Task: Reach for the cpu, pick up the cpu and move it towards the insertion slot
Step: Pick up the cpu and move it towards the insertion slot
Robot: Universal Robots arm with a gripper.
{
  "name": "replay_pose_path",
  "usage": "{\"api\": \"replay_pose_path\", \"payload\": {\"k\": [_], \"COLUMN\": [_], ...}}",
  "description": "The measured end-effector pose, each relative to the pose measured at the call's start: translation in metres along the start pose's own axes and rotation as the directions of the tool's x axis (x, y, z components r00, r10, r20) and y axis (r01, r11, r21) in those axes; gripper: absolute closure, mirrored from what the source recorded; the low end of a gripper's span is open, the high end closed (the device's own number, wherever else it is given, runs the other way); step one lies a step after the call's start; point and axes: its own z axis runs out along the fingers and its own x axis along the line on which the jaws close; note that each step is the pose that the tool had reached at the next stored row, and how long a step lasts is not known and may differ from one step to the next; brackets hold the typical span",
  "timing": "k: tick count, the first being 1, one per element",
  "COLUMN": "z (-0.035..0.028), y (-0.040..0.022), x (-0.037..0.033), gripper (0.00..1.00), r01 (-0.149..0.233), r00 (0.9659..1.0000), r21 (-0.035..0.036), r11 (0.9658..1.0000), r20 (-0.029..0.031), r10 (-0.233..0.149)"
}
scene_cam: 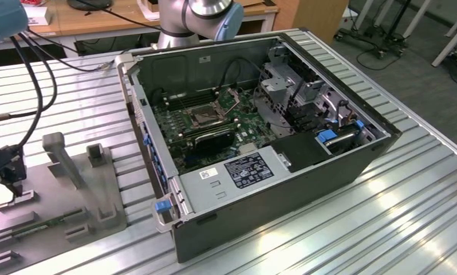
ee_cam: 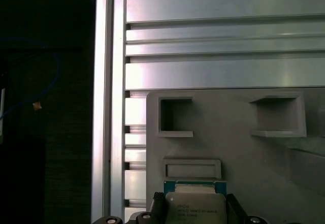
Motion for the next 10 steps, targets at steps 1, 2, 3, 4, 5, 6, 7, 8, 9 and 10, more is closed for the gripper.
{"api": "replay_pose_path", "payload": {"k": [1, 2, 3, 4, 5, 6, 7, 8, 9, 10], "z": [-0.0003, -0.0007, -0.0012, -0.0014, -0.0016, -0.0018, -0.0021, -0.0025, -0.0031, -0.0034], "y": [0.0000, 0.0000, 0.0001, 0.0001, 0.0001, 0.0001, 0.0001, 0.0001, 0.0001, 0.0001], "x": [0.0000, 0.0000, -0.0001, -0.0001, -0.0001, -0.0001, -0.0001, -0.0002, -0.0001, -0.0002], "gripper": [0.45, 0.45, 0.45, 0.45, 0.45, 0.45, 0.45, 0.45, 0.45, 0.45], "r01": [0.000, 0.000, 0.000, 0.000, 0.000, 0.000, 0.000, 0.000, 0.000, 0.000], "r00": [1.0000, 1.0000, 1.0000, 1.0000, 1.0000, 1.0000, 1.0000, 1.0000, 1.0000, 1.0000], "r21": [0.0000, 0.0001, 0.0002, 0.0001, 0.0000, 0.0000, 0.0000, 0.0001, 0.0003, 0.0001], "r11": [1.0000, 1.0000, 1.0000, 1.0000, 1.0000, 1.0000, 1.0000, 1.0000, 1.0000, 1.0000], "r20": [0.0000, -0.0002, -0.0002, -0.0001, 0.0000, 0.0000, 0.0000, -0.0002, -0.0004, -0.0002], "r10": [0.000, 0.000, 0.000, 0.000, 0.000, 0.000, 0.000, 0.000, 0.000, 0.000]}}
